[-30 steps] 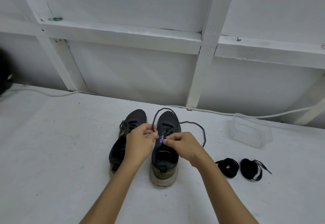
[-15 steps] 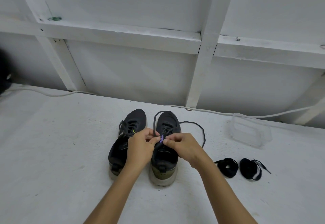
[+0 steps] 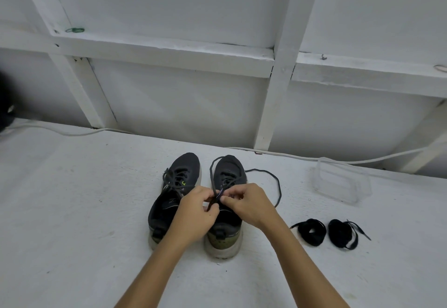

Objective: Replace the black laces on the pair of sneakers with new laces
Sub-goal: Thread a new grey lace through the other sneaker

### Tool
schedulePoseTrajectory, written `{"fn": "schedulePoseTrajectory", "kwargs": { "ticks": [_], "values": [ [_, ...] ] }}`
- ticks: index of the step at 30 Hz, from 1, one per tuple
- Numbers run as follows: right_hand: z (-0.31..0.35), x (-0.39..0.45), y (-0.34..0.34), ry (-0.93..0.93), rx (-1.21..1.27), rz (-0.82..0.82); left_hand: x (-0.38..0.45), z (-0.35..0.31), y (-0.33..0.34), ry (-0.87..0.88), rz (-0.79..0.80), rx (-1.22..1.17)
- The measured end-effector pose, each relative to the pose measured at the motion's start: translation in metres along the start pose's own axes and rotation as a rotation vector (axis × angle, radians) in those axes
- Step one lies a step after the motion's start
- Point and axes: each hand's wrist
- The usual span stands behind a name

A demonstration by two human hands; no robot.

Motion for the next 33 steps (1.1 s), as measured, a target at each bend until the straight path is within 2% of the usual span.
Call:
{"fn": "schedulePoseTrajectory", "kwargs": {
  "ticks": [6,9,12,16,21,23,24,25,27,29,31,33],
  "values": [
    [0.005,-0.001,0.005,-0.088,-0.179,-0.061,-0.005,0.006,0.011,0.027,-0.134,0.034],
    [0.007,0.001,0.005,-0.103,-0.286,-0.101,-0.006,0.008,0.012,0.018,-0.138,0.025],
    [0.005,-0.001,0.005,-0.167,-0.239,-0.091,-0.007,0.006,0.013,0.004,-0.145,0.034],
    [-0.004,-0.007,-0.001,-0.094,0.138,-0.045,-0.008,0.005,0.018,-0.021,-0.155,0.018],
    [0.001,-0.014,-0.007,0.076,0.983,0.072,-0.008,0.001,0.021,-0.064,-0.148,-0.013],
    [0.005,-0.011,-0.014,0.152,1.266,0.069,-0.009,0.001,0.02,-0.076,-0.135,-0.031],
    [0.007,-0.009,-0.018,0.193,1.247,0.031,-0.01,0.001,0.02,-0.085,-0.123,-0.05],
    [0.008,-0.007,-0.022,0.218,1.068,-0.029,-0.01,0.0,0.02,-0.098,-0.118,-0.074],
    [0.005,-0.008,-0.025,0.155,0.466,-0.119,-0.012,0.001,0.021,-0.125,-0.135,-0.104],
    [0.004,-0.01,-0.024,-0.02,0.038,-0.085,-0.012,0.004,0.023,-0.126,-0.149,-0.099],
    [0.006,-0.01,-0.02,-0.092,-0.18,-0.014,-0.014,0.006,0.025,-0.13,-0.153,-0.105],
    [0.009,-0.007,-0.019,-0.117,-0.351,-0.034,-0.014,0.009,0.029,-0.124,-0.18,-0.093]
  ]
}}
Point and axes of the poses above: each hand's wrist, its own x-axis towards the middle knuckle, its own y-axis out of the palm, z = x × y, and after that the axes turned 9 degrees about y, right-handed
